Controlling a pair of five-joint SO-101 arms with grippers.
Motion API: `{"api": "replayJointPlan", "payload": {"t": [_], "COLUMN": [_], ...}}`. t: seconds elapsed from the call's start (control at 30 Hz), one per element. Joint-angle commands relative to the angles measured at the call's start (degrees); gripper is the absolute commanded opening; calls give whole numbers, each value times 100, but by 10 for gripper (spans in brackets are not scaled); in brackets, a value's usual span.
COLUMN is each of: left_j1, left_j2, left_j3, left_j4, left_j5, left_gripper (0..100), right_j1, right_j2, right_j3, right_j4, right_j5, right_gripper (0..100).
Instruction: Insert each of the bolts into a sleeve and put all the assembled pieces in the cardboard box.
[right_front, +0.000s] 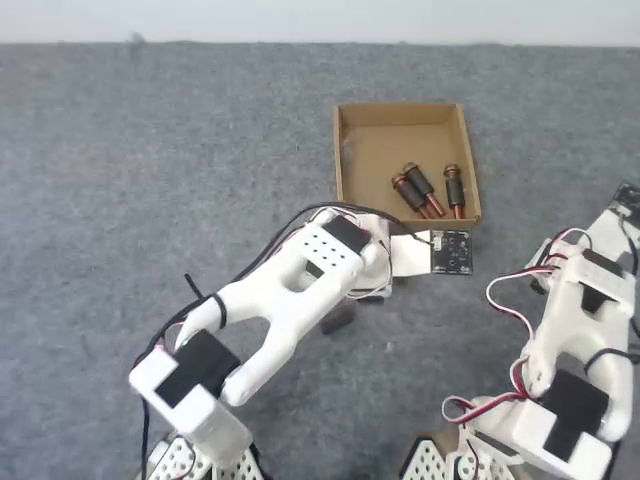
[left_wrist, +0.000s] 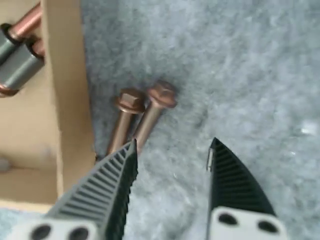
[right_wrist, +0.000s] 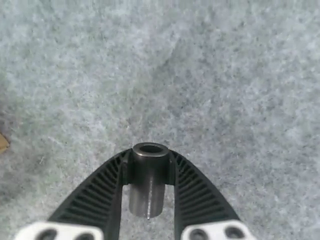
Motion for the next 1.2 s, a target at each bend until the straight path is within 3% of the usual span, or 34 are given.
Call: {"api": "replayJointPlan", "payload": {"t": [0.0,0.53,0.93,1.17], "left_j1": [88,79,0,26], "left_j2": [105,1705,3675,4730], "left_j3": [-365,-1903,-4963,-6738], "left_j4": [-79,387,2884,4185], "left_j5": [-35,-35,-158,-167], "left_gripper": [216,216,210,131], "right_j1": [-66,-207,-215,-215], "right_j2": [-75,-48,-22,-22], "right_j3": [-396,-387,-396,-396], "right_j4": [22,22,22,4], "right_j5": [-53,-53,-53,-53], "right_gripper": [6,6,6,6]}}
